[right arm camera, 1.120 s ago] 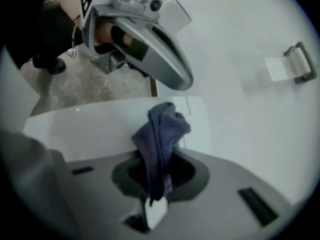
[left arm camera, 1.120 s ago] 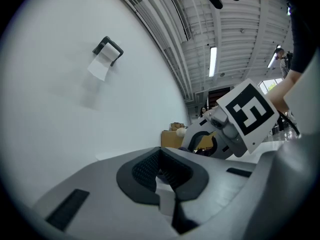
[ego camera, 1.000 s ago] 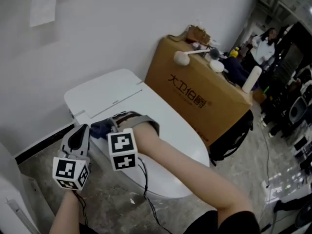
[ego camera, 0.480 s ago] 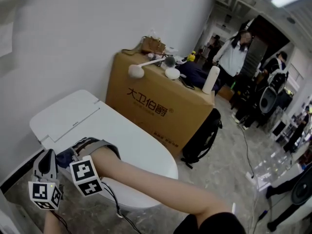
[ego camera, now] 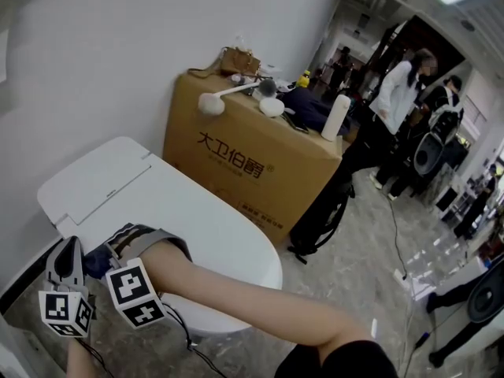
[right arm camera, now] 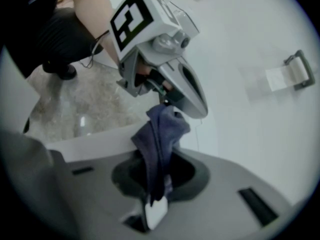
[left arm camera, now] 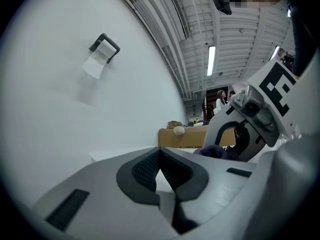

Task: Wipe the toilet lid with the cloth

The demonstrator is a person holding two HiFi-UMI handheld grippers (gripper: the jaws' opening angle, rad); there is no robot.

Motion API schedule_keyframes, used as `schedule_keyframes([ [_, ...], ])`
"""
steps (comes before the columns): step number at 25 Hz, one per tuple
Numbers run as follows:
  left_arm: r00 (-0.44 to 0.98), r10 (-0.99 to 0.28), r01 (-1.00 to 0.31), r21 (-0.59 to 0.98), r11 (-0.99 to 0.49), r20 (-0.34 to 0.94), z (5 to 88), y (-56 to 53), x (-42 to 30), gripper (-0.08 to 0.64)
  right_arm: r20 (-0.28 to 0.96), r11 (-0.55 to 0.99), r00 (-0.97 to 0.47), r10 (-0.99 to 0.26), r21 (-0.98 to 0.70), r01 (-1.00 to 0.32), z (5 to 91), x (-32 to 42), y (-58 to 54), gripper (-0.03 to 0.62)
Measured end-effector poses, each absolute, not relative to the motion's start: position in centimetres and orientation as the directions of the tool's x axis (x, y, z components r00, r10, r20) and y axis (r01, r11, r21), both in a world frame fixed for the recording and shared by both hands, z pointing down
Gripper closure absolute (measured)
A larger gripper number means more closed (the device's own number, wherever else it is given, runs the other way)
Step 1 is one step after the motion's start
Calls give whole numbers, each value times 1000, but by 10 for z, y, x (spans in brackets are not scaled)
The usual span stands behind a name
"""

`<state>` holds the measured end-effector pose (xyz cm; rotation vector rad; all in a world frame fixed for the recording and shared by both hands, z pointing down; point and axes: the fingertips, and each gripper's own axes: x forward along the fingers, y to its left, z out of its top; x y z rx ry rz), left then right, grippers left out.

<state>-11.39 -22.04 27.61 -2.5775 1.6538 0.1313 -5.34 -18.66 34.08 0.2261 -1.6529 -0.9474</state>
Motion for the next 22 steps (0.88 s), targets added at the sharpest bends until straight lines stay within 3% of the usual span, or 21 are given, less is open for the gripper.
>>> schedule_keyframes([
  [5,371,-922,-928,-22,-371,-112,283,-207,-131,549,730,639,-354,-585,683,352,344,-59,-166,526],
  [10,425,-897,-904,-9,-427,-120,279,-219,-100,549,733,657,-317,-602,680,325,339,-38,-173,526],
  [22,419,-900,-906,14,-424,-120,276,-220,-112,549,742,693,-349,-572,665,279,334,-36,-174,526],
])
